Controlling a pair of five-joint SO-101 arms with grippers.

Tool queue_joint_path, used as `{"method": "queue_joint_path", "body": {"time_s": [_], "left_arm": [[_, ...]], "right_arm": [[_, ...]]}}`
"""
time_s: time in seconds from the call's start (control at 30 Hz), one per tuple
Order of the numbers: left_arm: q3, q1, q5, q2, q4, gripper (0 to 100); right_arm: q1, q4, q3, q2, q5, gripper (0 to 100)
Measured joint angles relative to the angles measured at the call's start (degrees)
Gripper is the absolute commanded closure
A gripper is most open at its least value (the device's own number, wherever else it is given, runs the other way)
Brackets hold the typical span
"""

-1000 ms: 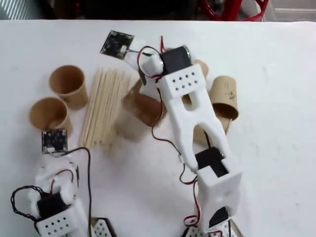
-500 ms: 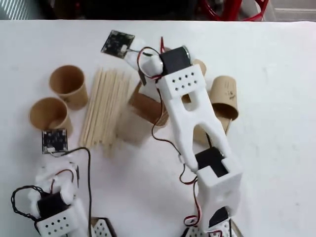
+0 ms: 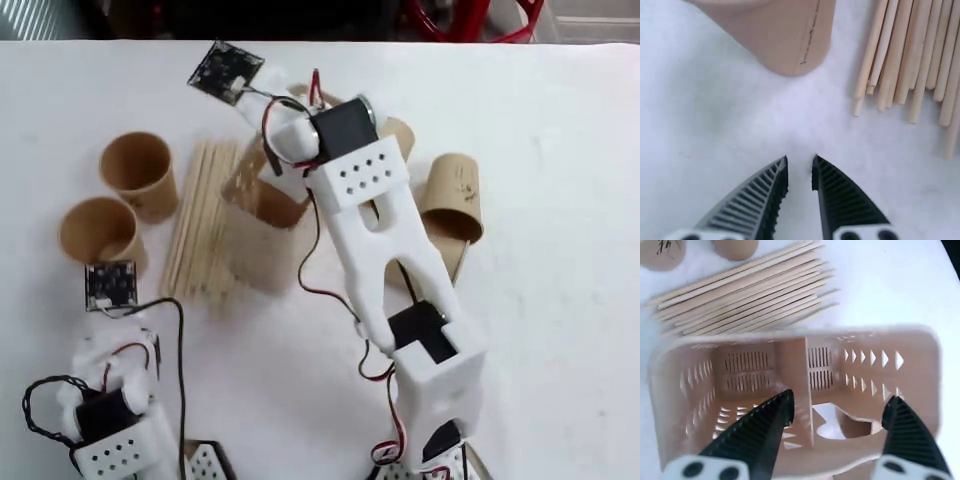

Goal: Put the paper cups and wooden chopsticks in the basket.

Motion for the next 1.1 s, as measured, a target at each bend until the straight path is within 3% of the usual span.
{"method": "queue_joint_path", "body": {"time_s": [0.2,0.43,0.7,0.77,0.87,1.1], "left_arm": [[0.00,0.00,0.00,0.00,0.00,90],[0.00,0.00,0.00,0.00,0.00,90],[0.00,0.00,0.00,0.00,0.00,90],[0.00,0.00,0.00,0.00,0.00,90],[0.00,0.00,0.00,0.00,0.00,90],[0.00,0.00,0.00,0.00,0.00,90]], "right_arm": [[-0.26,0.09,0.18,-6.07,-5.54,80.6],[-1.67,0.09,9.58,-6.33,2.81,80.7],[1.76,-4.22,10.29,0.00,3.96,80.9],[2.46,-4.84,10.29,1.32,3.96,84.4],[2.55,-5.01,10.29,2.20,4.31,99.7],[2.99,-5.45,9.58,2.20,4.84,98.1]]}}
